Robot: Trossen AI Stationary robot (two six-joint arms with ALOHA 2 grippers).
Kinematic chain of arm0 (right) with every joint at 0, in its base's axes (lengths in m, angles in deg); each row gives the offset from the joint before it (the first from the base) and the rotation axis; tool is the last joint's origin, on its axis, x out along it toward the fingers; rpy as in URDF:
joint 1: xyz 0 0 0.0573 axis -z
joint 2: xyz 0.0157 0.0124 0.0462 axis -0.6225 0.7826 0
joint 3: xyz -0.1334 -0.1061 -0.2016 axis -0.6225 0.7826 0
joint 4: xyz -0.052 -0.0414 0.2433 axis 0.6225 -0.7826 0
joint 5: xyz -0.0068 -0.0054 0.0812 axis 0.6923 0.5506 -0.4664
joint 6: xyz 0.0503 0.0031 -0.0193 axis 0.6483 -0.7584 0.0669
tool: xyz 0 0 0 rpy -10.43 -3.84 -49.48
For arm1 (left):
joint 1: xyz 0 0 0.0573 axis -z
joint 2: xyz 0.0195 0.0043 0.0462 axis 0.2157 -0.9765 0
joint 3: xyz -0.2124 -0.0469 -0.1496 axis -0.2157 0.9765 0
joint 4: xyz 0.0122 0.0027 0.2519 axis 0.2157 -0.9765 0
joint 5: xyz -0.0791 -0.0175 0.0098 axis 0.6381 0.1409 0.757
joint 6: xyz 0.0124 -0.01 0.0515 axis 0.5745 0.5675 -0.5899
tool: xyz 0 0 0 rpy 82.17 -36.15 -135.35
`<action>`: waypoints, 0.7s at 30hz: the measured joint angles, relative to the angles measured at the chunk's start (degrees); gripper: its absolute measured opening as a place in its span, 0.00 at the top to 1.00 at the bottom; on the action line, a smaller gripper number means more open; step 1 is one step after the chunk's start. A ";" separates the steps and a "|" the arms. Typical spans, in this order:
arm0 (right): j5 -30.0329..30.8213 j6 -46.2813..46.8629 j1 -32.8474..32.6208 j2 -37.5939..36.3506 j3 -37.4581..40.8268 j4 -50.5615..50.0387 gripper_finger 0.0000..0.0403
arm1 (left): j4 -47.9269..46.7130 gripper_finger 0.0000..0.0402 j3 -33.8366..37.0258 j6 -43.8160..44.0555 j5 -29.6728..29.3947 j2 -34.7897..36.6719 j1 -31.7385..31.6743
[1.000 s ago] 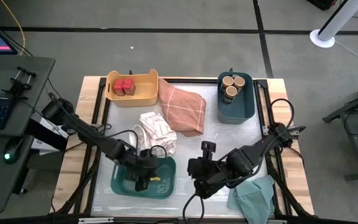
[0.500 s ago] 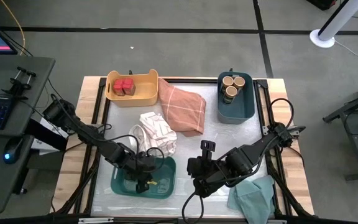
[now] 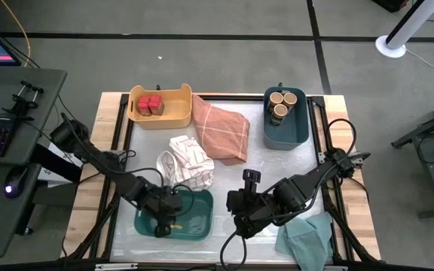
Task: Sort spices by type
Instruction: Put the black seasoning can into the green bin, then return to Home Position
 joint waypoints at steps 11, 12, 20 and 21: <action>0.06 -1.44 0.11 0.00 0.00 -0.02 1.00 | -1.50 1.00 0.00 -4.36 -0.17 5.08 -1.86; 0.15 -1.45 0.11 0.00 0.00 -0.02 1.00 | -1.28 1.00 0.00 -4.91 -0.31 6.03 -2.16; -1.12 0.39 2.32 -0.09 0.00 -0.04 1.00 | -0.86 1.00 0.00 -10.25 -3.89 20.23 -6.22; -1.70 0.45 2.95 -0.10 0.00 -0.06 1.00 | -0.45 1.00 0.00 -11.89 -5.12 22.98 -6.58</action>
